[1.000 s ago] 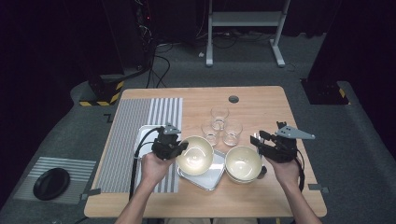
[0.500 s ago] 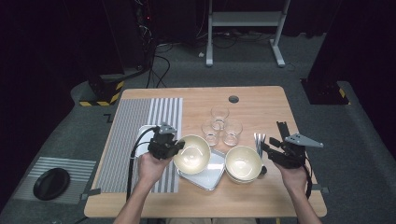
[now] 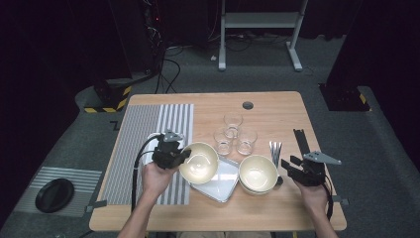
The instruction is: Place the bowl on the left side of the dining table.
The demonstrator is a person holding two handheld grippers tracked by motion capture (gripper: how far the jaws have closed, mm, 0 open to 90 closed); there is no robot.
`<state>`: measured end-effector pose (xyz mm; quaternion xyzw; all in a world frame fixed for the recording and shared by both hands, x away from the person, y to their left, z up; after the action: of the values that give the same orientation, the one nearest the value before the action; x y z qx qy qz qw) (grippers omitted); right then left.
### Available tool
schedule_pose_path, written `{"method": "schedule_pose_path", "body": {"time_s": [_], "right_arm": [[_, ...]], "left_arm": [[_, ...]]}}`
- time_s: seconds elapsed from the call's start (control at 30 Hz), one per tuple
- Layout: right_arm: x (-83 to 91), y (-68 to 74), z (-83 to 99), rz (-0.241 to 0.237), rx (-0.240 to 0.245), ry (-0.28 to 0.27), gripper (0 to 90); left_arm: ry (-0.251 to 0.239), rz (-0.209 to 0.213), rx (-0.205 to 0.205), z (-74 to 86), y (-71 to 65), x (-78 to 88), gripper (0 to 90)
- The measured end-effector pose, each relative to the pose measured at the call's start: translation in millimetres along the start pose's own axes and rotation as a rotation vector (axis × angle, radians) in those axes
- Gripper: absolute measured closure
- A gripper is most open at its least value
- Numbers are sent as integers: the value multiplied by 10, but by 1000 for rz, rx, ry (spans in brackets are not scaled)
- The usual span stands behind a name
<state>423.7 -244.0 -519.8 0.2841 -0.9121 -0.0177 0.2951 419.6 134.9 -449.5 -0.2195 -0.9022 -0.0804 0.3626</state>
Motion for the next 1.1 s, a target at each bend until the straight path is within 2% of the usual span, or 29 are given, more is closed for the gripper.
{"method": "schedule_pose_path", "body": {"time_s": [0.2,0.27,0.37,0.43,0.53,0.83,0.93,1.03,1.1], "right_arm": [[-50,-68,131,31,13,39,561],[-61,-90,162,38,11,42,561],[-77,-105,209,43,-12,53,557],[-83,-122,219,47,-2,55,555],[-94,-139,254,58,-23,62,549],[-136,-171,282,83,-15,77,518],[-179,-177,318,91,10,110,515],[-193,-168,326,96,10,114,515],[-201,-164,329,98,9,114,514]], "left_arm": [[-3,-3,5,3,32,13,830],[-1,-11,20,9,44,18,830],[-1,-11,11,9,57,21,830],[-3,-11,20,8,60,19,830],[-1,-17,25,12,81,21,830],[-1,-24,37,28,137,34,829],[3,-30,46,51,168,45,829],[7,-35,39,62,193,55,830],[4,-34,50,66,207,58,830]]}}
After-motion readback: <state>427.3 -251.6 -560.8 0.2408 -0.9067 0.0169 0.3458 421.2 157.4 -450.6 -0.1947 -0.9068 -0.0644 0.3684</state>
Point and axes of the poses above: each handheld gripper's, and its own axes: x roughly backward along the jaws, z roughly out of its underside, y roughly to its left, the point moved 7 cm from there along -x, roughly forward along the jaws, and after that the axes turned 7 degrees about -z, right-handed, at the moved point
